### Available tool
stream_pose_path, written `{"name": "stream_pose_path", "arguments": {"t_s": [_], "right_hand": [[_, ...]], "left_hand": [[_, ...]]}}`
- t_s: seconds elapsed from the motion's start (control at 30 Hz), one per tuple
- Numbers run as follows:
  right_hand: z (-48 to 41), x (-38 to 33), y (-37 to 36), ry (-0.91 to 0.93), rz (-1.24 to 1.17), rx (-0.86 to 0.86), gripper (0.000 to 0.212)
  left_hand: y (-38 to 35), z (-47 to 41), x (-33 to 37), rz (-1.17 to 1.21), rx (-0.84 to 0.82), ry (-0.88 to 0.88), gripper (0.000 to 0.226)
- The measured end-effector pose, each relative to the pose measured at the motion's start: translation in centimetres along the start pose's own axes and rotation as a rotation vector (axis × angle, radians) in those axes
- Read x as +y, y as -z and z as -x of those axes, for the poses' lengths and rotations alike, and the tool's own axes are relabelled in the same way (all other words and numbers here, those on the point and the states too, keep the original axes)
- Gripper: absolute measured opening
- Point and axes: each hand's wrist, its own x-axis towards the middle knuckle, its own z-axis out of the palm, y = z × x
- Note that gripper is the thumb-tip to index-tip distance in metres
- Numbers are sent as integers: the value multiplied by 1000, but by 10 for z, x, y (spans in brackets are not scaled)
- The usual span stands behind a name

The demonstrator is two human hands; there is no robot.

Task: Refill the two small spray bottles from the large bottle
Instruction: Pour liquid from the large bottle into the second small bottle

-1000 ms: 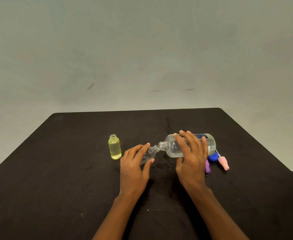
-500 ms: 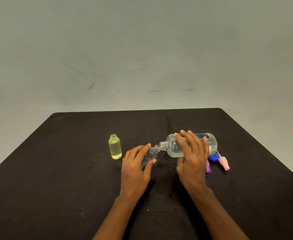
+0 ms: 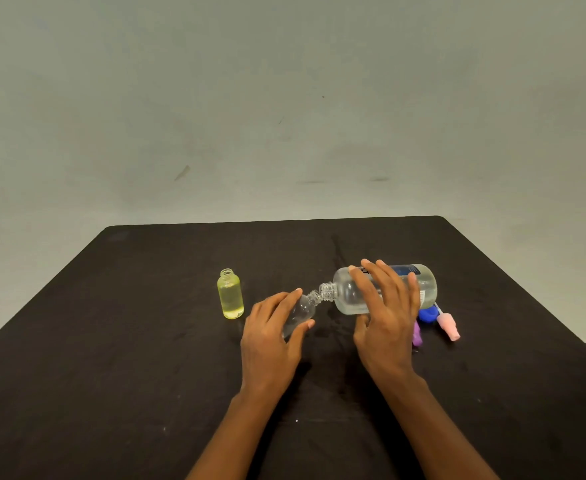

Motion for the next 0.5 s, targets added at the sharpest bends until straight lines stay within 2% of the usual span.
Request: {"name": "stream_pose_path", "arguments": {"t_s": [0.5], "right_hand": [[1, 3, -2, 9, 0, 11, 75]], "left_hand": [[0, 1, -1, -19, -6, 2, 49]]}}
